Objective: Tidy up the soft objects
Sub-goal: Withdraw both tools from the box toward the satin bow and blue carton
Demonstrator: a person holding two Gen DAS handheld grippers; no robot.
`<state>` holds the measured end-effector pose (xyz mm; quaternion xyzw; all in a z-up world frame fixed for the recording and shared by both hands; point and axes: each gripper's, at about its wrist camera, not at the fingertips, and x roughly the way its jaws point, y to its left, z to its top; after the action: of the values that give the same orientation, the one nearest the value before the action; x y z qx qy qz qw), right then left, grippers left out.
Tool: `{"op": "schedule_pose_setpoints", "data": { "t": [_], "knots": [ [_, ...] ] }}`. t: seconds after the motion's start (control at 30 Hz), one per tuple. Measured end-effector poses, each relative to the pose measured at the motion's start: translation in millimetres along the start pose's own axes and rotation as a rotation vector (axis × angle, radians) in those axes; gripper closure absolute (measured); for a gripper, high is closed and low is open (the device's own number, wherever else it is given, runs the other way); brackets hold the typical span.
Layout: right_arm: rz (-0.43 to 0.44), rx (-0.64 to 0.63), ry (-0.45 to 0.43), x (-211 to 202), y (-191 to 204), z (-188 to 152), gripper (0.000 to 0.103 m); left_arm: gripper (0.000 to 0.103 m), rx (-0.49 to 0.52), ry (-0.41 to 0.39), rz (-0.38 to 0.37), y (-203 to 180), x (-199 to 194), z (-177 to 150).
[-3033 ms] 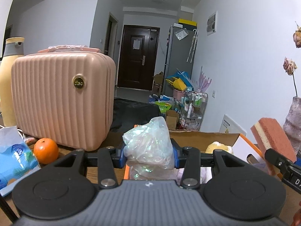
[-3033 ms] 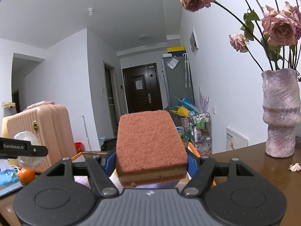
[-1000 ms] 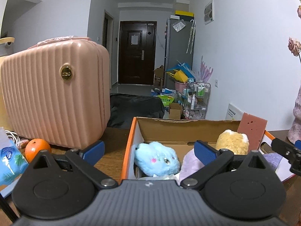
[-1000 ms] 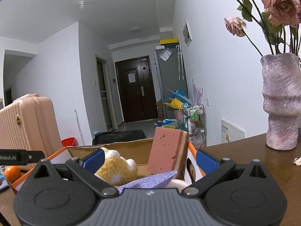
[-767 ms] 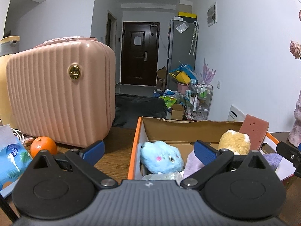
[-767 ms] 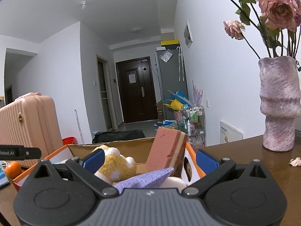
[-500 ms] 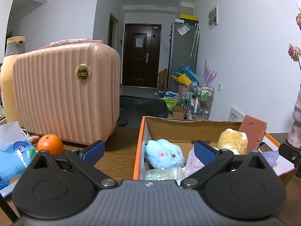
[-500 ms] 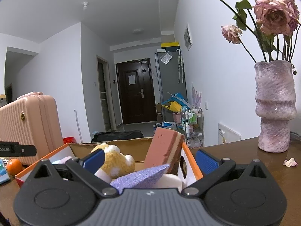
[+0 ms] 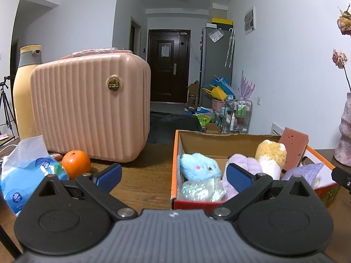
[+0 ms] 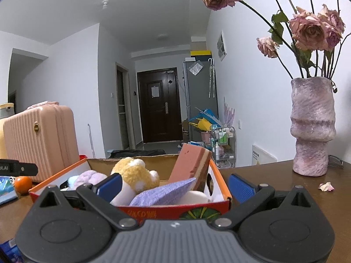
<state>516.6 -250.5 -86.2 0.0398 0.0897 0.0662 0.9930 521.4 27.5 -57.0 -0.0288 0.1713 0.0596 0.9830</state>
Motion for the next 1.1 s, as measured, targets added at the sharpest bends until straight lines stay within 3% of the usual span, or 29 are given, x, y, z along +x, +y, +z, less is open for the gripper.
{"op": "schedule_pose_setpoints", "data": {
  "t": [1.1],
  "knots": [
    [0.029, -0.061, 0.033, -137, 33, -29, 0.000, 0.000, 0.053, 0.027, -0.040, 16, -132, -52]
  ]
}}
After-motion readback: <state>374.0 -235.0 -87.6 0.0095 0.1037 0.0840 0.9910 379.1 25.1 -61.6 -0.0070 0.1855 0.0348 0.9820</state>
